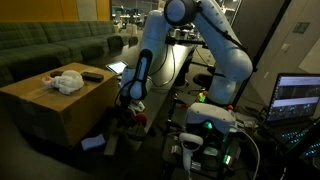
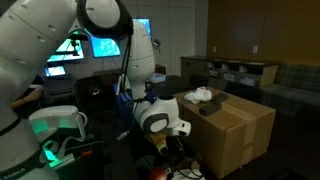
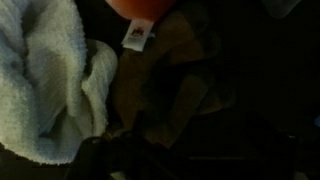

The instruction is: Pick up all the objects on the box and put them on table, then pick up the all the objects on the table and put them on the box

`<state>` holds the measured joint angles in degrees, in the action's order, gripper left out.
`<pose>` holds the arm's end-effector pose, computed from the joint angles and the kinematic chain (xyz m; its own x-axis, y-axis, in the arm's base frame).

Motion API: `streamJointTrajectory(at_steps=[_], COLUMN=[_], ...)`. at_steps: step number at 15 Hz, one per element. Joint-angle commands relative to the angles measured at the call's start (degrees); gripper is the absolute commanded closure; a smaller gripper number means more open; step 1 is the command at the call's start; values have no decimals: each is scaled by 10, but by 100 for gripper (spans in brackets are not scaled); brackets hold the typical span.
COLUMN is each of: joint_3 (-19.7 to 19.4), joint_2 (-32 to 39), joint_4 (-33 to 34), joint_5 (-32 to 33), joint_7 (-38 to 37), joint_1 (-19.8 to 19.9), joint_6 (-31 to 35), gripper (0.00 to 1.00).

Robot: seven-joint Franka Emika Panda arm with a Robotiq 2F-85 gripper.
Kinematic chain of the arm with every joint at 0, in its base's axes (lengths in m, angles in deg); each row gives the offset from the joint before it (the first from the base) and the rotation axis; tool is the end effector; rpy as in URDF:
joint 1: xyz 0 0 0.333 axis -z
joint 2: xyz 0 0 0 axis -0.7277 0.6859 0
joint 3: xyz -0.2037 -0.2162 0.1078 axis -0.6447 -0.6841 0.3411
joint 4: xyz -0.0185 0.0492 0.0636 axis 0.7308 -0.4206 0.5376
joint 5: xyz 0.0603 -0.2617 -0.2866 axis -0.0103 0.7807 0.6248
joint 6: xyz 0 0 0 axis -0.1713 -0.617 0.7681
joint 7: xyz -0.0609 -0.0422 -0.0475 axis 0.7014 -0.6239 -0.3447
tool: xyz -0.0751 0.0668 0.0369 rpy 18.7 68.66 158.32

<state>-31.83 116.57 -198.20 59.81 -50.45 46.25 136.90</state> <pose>0.5165 0.0395 0.0276 0.9875 0.0434 0.1513 0.0499 -0.9980 -0.0395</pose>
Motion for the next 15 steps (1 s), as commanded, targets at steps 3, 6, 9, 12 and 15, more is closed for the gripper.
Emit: streamJointTrajectory(at_steps=[3, 6, 9, 12, 15], joint_3=[-2, -5, -7, -9, -6], joint_2=[40, 53, 64, 68, 67], joint_4=[44, 59, 71, 78, 78], joint_5=[-4, -3, -1, -1, 1], joint_7=[21, 27, 32, 36, 41], joint_1=[13, 16, 18, 18, 21], joint_6=[11, 8, 5, 2, -2], gripper=[0, 0, 0, 15, 44])
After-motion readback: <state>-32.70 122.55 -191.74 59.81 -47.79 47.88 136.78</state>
